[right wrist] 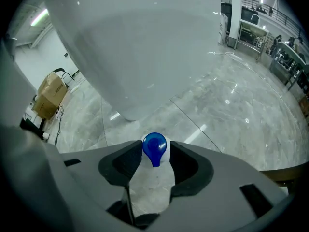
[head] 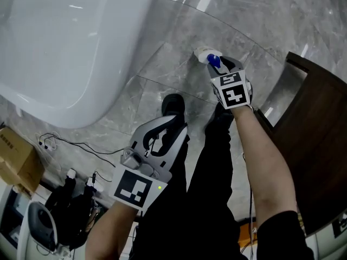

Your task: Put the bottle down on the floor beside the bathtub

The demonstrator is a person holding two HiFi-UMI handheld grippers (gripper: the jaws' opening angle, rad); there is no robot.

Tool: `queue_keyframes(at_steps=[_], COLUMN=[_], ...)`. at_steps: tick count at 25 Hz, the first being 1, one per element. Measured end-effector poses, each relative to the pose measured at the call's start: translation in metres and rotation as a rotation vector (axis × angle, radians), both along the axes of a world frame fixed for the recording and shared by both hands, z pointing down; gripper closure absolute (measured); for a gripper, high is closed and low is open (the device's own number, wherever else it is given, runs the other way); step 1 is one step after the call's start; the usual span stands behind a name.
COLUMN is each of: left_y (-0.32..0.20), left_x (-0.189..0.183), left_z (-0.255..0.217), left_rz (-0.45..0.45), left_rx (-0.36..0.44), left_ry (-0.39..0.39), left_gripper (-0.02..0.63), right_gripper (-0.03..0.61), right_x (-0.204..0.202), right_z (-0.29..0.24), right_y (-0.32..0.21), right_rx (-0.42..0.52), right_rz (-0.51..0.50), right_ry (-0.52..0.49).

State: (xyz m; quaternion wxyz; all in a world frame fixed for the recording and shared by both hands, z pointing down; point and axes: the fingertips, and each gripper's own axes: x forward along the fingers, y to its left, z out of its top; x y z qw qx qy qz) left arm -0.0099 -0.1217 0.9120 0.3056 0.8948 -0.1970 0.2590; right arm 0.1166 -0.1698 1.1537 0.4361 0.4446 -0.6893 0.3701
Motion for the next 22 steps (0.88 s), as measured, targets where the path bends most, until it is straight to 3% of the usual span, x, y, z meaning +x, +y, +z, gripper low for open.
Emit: queue_keyframes(at_steps=[4, 8, 14, 18, 22], left_y=[0.0, 0.005, -0.005, -0.012, -0.029], left_x=[0.002, 0.004, -0.003, 0.002, 0.0], left_z=[-0.003, -0.016, -0.036, -0.065, -0.106], left_rz=[-0.016, 0.028, -0.043, -0.05, -0.103], left_rx=[-0.017, 0.0, -0.006, 0.018, 0.048], left_ry=[0.009, 0.011, -0.005, -0.009, -0.005], left_gripper=[0.537, 0.537, 0.54, 0.541, 0.546], right_gripper=[0.365, 0.365, 0.365, 0.365, 0.368], right_x=[-0.005, 0.003, 0.022, 0.032, 0.032], right_z=[-0.015, -0.042, -0.079, -0.122, -0.188], right_y=[-0.004, -0.001, 0.014, 0.026, 0.021], right_rx=[0.019, 0.031, 0.026, 0.024, 0.068], right_rz=[0.004, 0.047, 0.062, 0.095, 0.191], right_ry=[-0.062, -0.106, -0.111, -0.137, -0.216])
